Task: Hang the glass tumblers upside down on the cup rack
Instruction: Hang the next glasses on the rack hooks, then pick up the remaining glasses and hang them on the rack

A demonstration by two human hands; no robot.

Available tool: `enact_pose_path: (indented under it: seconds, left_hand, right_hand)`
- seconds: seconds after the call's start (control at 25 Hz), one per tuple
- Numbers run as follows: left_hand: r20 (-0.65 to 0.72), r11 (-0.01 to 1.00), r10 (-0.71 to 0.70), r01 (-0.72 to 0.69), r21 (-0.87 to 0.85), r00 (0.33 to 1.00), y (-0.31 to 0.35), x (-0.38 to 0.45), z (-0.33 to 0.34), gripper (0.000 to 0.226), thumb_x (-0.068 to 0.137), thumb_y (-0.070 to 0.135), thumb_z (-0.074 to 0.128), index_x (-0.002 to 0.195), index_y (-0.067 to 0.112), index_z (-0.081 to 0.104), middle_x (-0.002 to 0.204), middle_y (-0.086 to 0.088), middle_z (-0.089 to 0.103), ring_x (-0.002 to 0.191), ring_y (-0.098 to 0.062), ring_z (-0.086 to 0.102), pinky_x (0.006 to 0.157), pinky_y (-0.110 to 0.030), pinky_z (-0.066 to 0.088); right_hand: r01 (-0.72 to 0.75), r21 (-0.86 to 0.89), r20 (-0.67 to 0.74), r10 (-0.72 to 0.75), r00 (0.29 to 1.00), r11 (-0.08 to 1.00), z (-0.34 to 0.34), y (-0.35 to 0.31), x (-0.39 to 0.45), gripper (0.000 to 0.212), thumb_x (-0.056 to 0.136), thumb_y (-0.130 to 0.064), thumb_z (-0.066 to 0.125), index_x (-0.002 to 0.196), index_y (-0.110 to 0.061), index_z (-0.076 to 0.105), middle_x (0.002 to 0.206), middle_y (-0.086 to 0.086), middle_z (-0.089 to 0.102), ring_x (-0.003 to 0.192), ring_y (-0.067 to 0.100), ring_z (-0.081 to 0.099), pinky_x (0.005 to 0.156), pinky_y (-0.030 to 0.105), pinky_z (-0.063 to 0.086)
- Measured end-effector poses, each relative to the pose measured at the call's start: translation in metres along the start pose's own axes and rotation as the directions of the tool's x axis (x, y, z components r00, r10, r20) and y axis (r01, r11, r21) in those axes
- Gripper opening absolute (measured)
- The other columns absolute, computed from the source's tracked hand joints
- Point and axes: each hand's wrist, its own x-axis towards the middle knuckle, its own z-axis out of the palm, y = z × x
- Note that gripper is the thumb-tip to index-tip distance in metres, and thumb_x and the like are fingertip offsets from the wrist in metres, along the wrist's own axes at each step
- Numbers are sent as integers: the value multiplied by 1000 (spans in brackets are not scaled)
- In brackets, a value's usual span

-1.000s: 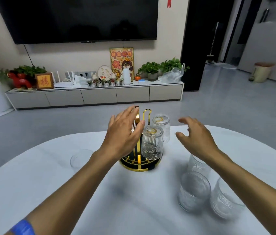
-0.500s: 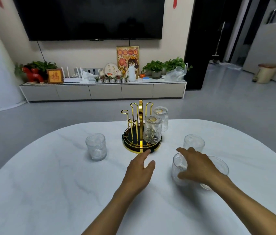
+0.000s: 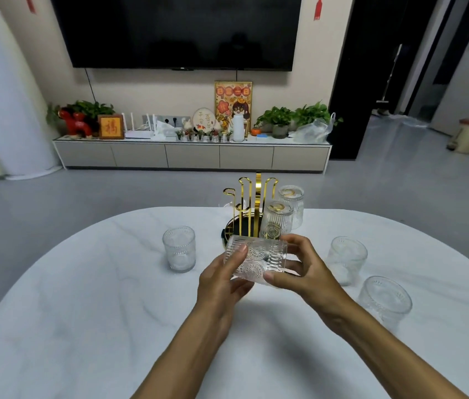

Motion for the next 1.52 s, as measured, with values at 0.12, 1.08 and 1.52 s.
enact_pose_path:
  seconds: [0.12,1.08,1.52]
  left_hand:
    - [-84,937,279,-252,240,957,31,14,-2,77,52,39,88,122,19,61,101,5,74,88,-8,72,68,-20,55]
    - [295,254,481,-453,855,826,36,143,7,54,65,41,83,108,32,52,110,6,67,88,-18,63,71,-32,54]
    - [-10,88,428,-30,996,904,39,129,-105,97,70,43,78,148,26,24,155,-4,31,139,-31,27,105,-45,33]
  right_hand:
    - [68,-151,-82,-81,993,986,-4,-27,33,54,72,-55,69,122,-41,53,132,-10,56,118,16,57,92,36,48]
    - [162,-950,120,-167,979,268,-6,-38,159,72,82,0,48,149,-20,32,160,-3,26,139,32,35,106,55,37]
    - [214,-637,-133,-378,916,741,54,-1,86,58,75,11,42,127,-10,59,143,3,52,132,19,41,105,15,21]
